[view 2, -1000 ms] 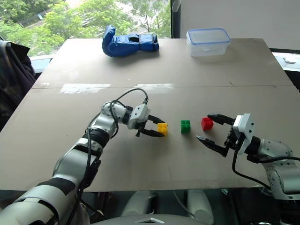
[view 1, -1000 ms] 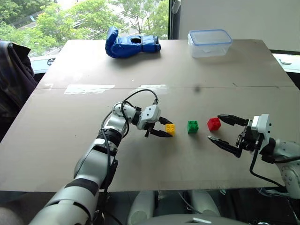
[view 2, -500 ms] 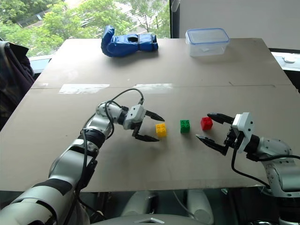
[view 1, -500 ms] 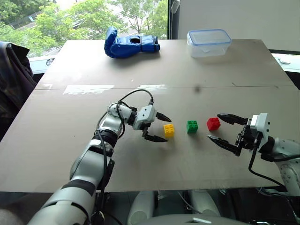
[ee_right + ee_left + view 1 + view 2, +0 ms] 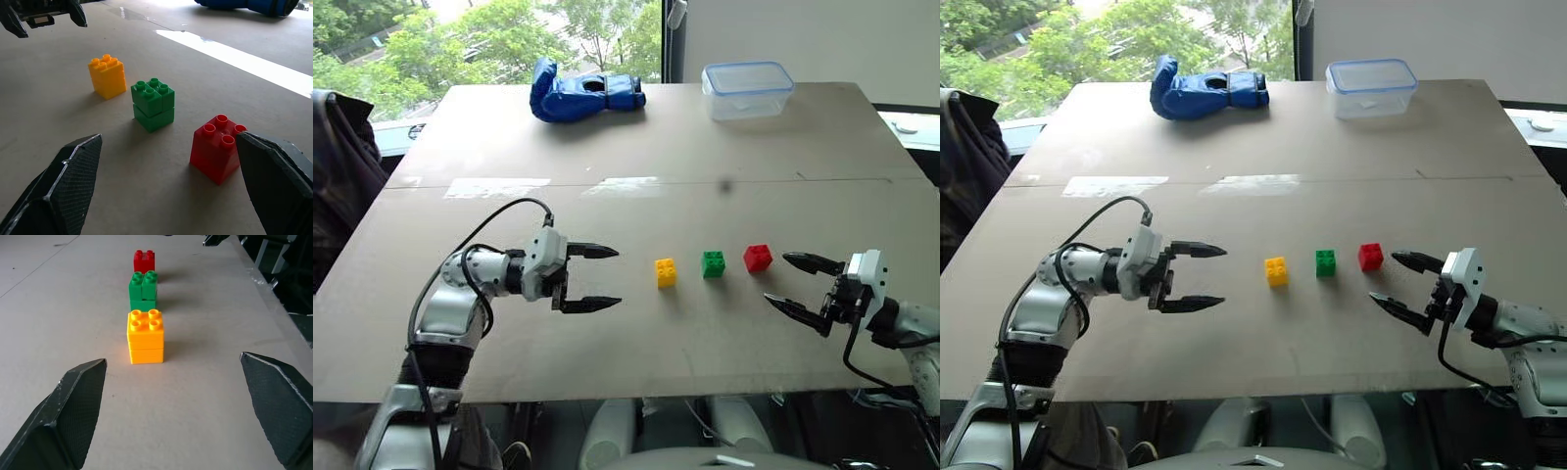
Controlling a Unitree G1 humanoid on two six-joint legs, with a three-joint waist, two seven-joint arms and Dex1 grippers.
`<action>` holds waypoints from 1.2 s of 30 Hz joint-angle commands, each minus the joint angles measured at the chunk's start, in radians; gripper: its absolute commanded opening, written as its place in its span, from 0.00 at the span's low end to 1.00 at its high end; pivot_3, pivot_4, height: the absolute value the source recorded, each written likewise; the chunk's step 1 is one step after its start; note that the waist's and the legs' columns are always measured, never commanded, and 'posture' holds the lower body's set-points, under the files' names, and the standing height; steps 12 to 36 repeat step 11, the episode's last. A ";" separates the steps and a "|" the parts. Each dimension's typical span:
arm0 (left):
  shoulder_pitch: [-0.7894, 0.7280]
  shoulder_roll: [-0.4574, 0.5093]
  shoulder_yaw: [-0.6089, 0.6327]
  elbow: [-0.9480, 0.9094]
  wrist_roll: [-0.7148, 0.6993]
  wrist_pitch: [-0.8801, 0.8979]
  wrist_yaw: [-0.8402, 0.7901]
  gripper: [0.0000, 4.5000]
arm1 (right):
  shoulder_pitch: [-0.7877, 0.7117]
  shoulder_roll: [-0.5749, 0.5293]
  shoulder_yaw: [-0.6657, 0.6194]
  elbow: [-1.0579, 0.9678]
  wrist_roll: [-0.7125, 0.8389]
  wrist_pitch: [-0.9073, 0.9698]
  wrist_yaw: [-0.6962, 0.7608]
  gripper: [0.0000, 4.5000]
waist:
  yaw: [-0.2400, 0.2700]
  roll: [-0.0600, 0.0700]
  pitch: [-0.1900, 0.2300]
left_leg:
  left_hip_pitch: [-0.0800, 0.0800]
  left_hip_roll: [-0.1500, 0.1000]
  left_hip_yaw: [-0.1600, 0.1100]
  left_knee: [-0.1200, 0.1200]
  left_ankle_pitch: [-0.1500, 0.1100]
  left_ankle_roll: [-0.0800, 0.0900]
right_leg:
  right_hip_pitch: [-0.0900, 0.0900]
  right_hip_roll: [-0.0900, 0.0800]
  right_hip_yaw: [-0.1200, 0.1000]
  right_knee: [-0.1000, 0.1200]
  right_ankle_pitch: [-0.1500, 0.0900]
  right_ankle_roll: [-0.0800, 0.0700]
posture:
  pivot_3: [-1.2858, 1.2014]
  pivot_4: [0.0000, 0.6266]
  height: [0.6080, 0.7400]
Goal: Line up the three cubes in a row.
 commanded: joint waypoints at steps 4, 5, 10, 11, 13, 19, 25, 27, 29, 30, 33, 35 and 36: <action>0.390 -0.100 0.105 -0.339 0.100 0.122 0.434 0.99 | -0.006 0.001 -0.040 0.144 -0.055 -0.116 0.010 1.00 | 0.005 0.001 -0.001 | 0.001 0.000 0.003 -0.003 0.000 0.000 | -0.001 -0.001 0.003 -0.001 0.000 0.000 | 0.52 0.24 1.00; 0.425 -0.123 0.109 -0.364 0.106 0.123 0.472 0.99 | -0.005 -0.004 -0.041 0.161 -0.058 -0.122 0.018 1.00 | 0.012 0.001 0.000 | 0.001 0.000 0.003 -0.003 0.000 0.000 | -0.001 -0.002 0.003 -0.001 0.000 0.000 | 0.52 0.24 1.00; 0.553 -0.170 0.078 -0.460 0.145 0.111 0.557 0.99 | -0.010 -0.015 -0.040 0.217 -0.069 -0.148 0.043 1.00 | 0.013 0.002 -0.001 | 0.003 0.000 0.002 -0.002 0.000 0.000 | 0.002 -0.001 0.003 -0.001 0.000 0.000 | 0.52 0.24 1.00; 0.564 -0.169 0.074 -0.474 0.147 0.114 0.562 0.99 | -0.013 -0.015 -0.039 0.225 -0.071 -0.152 0.046 1.00 | 0.013 0.002 -0.001 | 0.003 0.000 0.003 -0.002 0.000 0.000 | 0.002 -0.001 0.003 -0.001 0.000 0.000 | 0.52 0.24 1.00; 0.564 -0.169 0.074 -0.474 0.147 0.114 0.562 0.99 | -0.013 -0.015 -0.039 0.225 -0.071 -0.152 0.046 1.00 | 0.013 0.002 -0.001 | 0.003 0.000 0.003 -0.002 0.000 0.000 | 0.002 -0.001 0.003 -0.001 0.000 0.000 | 0.52 0.24 1.00; 0.564 -0.169 0.074 -0.474 0.147 0.114 0.562 0.99 | -0.013 -0.015 -0.039 0.225 -0.071 -0.152 0.046 1.00 | 0.013 0.002 -0.001 | 0.003 0.000 0.003 -0.002 0.000 0.000 | 0.002 -0.001 0.003 -0.001 0.000 0.000 | 0.52 0.24 1.00; 0.564 -0.169 0.074 -0.474 0.147 0.114 0.562 0.99 | -0.013 -0.015 -0.039 0.225 -0.071 -0.152 0.046 1.00 | 0.013 0.002 -0.001 | 0.003 0.000 0.003 -0.002 0.000 0.000 | 0.002 -0.001 0.003 -0.001 0.000 0.000 | 0.52 0.24 1.00; 0.564 -0.169 0.074 -0.474 0.147 0.114 0.562 0.99 | -0.013 -0.015 -0.039 0.225 -0.071 -0.152 0.046 1.00 | 0.013 0.002 -0.001 | 0.003 0.000 0.003 -0.002 0.000 0.000 | 0.002 -0.001 0.003 -0.001 0.000 0.000 | 0.52 0.24 1.00; 0.564 -0.169 0.074 -0.474 0.147 0.114 0.562 0.99 | -0.013 -0.015 -0.039 0.225 -0.071 -0.152 0.046 1.00 | 0.013 0.002 -0.001 | 0.003 0.000 0.003 -0.002 0.000 0.000 | 0.002 -0.001 0.003 -0.001 0.000 0.000 | 0.52 0.24 1.00; 0.564 -0.169 0.074 -0.474 0.147 0.114 0.562 0.99 | -0.013 -0.015 -0.039 0.225 -0.071 -0.152 0.046 1.00 | 0.013 0.002 -0.001 | 0.003 0.000 0.003 -0.002 0.000 0.000 | 0.002 -0.001 0.003 -0.001 0.000 0.000 | 0.52 0.24 1.00; 0.564 -0.169 0.074 -0.474 0.147 0.114 0.562 0.99 | -0.013 -0.015 -0.039 0.225 -0.071 -0.152 0.046 1.00 | 0.013 0.002 -0.001 | 0.003 0.000 0.003 -0.002 0.000 0.000 | 0.002 -0.001 0.003 -0.001 0.000 0.000 | 0.52 0.24 1.00; 0.564 -0.169 0.074 -0.474 0.147 0.114 0.562 0.99 | -0.013 -0.015 -0.039 0.225 -0.071 -0.152 0.046 1.00 | 0.013 0.002 -0.001 | 0.003 0.000 0.003 -0.002 0.000 0.000 | 0.002 -0.001 0.003 -0.001 0.000 0.000 | 0.52 0.24 1.00; 0.564 -0.169 0.074 -0.474 0.147 0.114 0.562 0.99 | -0.013 -0.015 -0.039 0.225 -0.071 -0.152 0.046 1.00 | 0.013 0.002 -0.001 | 0.003 0.000 0.003 -0.002 0.000 0.000 | 0.002 -0.001 0.003 -0.001 0.000 0.000 | 0.52 0.24 1.00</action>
